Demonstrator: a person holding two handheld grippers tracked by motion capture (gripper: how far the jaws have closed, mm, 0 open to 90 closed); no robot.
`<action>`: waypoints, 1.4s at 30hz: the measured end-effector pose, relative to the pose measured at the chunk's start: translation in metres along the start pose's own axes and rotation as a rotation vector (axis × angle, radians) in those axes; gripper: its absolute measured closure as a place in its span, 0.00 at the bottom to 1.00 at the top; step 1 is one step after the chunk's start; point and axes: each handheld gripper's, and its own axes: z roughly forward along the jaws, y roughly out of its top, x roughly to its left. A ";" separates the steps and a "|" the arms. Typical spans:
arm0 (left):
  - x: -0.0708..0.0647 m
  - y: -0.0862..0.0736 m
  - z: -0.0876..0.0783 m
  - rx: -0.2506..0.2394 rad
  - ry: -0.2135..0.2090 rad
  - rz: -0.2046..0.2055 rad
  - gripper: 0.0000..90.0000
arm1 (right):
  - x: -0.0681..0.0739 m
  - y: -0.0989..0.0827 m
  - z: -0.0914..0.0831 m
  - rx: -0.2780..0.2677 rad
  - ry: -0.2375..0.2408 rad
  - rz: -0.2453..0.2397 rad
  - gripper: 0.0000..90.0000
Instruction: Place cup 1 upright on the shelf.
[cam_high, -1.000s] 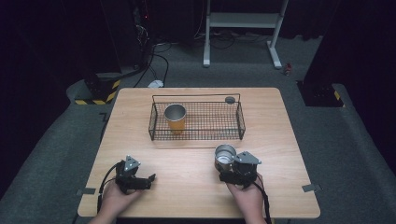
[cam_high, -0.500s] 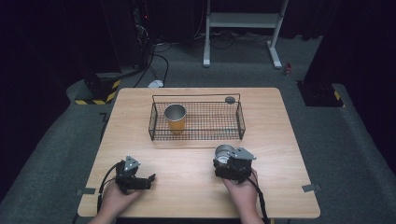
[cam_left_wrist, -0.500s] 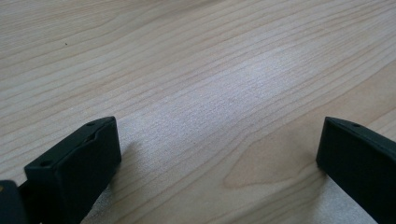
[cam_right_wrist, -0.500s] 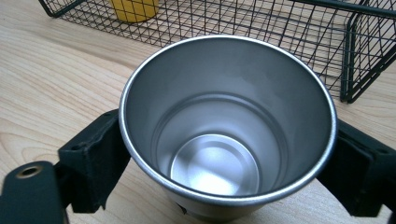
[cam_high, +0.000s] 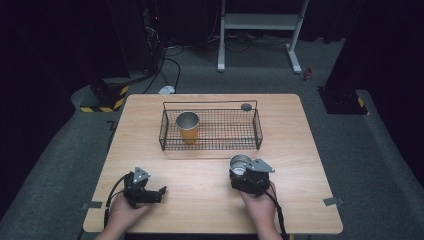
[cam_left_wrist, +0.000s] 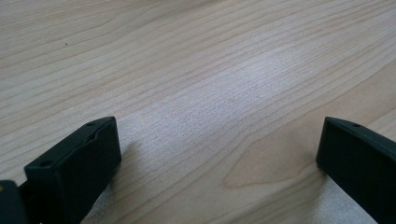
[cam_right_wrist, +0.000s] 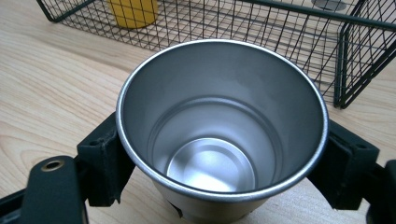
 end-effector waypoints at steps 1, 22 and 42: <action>0.000 0.000 0.000 0.001 0.000 0.000 0.00 | 0.000 0.001 -0.001 0.000 -0.001 0.002 0.20; 0.000 0.000 0.000 0.000 0.000 0.000 0.00 | -0.003 0.030 -0.007 -0.038 -0.009 -0.007 0.20; 0.000 0.000 0.000 0.000 0.000 0.000 0.00 | -0.012 0.060 -0.006 -0.077 -0.030 0.015 0.20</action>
